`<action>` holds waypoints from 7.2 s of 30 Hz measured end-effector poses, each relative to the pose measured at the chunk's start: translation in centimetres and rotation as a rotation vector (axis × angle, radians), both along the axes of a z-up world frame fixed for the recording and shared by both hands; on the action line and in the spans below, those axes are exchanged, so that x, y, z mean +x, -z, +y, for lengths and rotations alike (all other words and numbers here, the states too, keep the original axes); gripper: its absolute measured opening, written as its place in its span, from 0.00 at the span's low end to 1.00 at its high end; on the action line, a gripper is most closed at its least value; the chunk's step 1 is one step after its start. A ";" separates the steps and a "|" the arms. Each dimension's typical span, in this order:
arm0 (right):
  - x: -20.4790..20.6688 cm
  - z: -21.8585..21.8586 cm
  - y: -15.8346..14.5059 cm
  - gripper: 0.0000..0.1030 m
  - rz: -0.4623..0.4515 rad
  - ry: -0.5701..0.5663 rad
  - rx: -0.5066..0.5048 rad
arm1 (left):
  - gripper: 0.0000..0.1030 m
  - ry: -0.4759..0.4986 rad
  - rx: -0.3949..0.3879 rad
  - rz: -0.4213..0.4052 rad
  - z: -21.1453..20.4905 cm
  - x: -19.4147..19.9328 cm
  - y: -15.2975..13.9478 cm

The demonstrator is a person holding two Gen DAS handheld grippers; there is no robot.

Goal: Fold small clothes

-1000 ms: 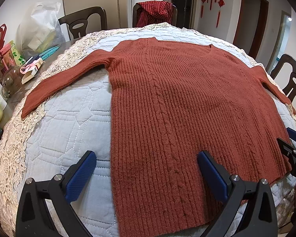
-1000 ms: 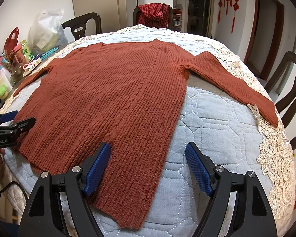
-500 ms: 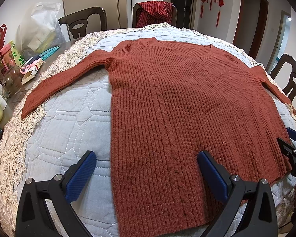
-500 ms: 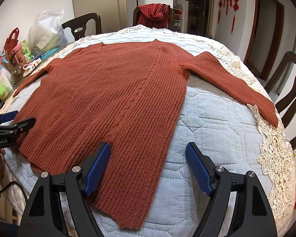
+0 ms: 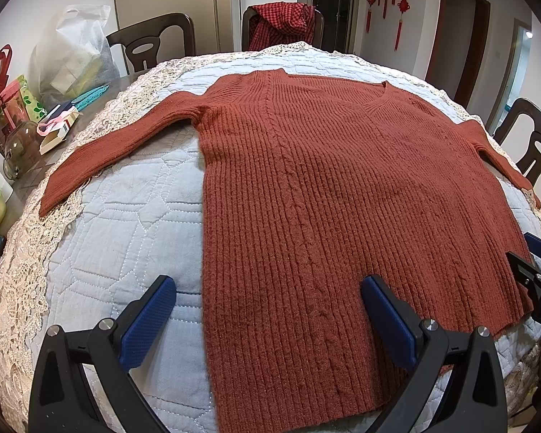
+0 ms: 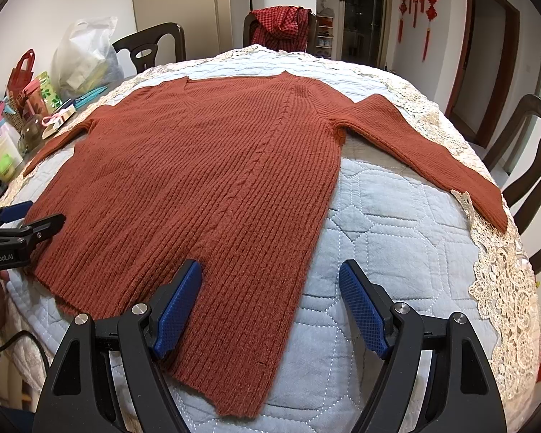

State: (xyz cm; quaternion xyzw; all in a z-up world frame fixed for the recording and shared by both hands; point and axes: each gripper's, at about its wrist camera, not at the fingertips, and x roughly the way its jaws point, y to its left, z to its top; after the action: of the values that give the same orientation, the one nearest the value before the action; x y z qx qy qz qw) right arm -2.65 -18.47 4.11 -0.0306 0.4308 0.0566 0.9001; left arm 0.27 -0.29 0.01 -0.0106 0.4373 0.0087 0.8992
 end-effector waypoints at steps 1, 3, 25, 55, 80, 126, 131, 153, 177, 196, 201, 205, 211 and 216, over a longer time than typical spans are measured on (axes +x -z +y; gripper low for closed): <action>0.0 0.0 0.0 0.76 0.000 0.000 -0.001 | 1.00 0.000 0.000 -0.001 0.0 0.0 0.0; 0.0 0.1 0.0 0.76 0.002 0.000 -0.002 | 1.00 0.002 0.001 -0.002 0.0 0.1 -0.1; 0.0 0.1 0.0 0.76 0.005 0.001 -0.004 | 1.00 0.003 0.002 -0.004 0.0 0.1 -0.1; 0.2 0.1 0.0 0.76 0.029 0.005 0.005 | 1.00 -0.001 0.001 0.004 0.1 0.0 0.1; 0.3 0.2 -1.4 0.76 0.032 -0.025 0.010 | 0.98 0.000 0.000 -0.009 0.1 0.1 -0.8; 5.4 4.2 -1.2 0.76 0.057 -0.108 0.061 | 0.19 -0.493 -0.394 -0.137 21.2 5.8 0.1; 5.4 4.0 -1.2 0.76 0.053 -0.108 0.080 | 0.15 -0.378 -0.343 -0.209 18.9 7.0 -3.4; 6.6 2.0 -3.3 0.76 0.024 -0.076 0.179 | 0.20 0.141 -0.385 -0.228 4.2 10.6 -6.9; 23.2 29.7 -0.4 0.38 0.443 -0.398 0.576 | 0.51 -0.220 -0.279 -0.234 16.5 3.4 -2.1; 22.2 12.1 -4.8 0.05 0.109 -0.079 0.522 | 0.51 -0.049 -0.314 -0.189 12.0 9.2 -3.2; 21.6 10.5 -3.1 0.05 0.122 -0.031 0.497 | 0.51 -0.019 -0.330 -0.167 10.8 10.8 -3.3; 21.0 9.9 -2.7 0.05 0.113 -0.025 0.481 | 0.51 -0.007 -0.325 -0.161 10.1 11.8 -3.6; 19.6 7.9 -2.1 0.06 0.075 0.049 0.492 | 0.51 0.038 -0.308 -0.169 8.4 14.3 -3.8; 19.6 6.8 -0.3 0.08 0.186 0.068 0.543 | 0.45 0.095 -0.293 -0.116 6.8 16.3 -2.5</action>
State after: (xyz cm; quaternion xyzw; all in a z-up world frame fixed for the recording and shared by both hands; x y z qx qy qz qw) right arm 16.95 -11.62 4.37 0.2315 0.4816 0.1421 0.8333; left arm 16.57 6.49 2.47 -0.1213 0.3811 -0.0984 0.9113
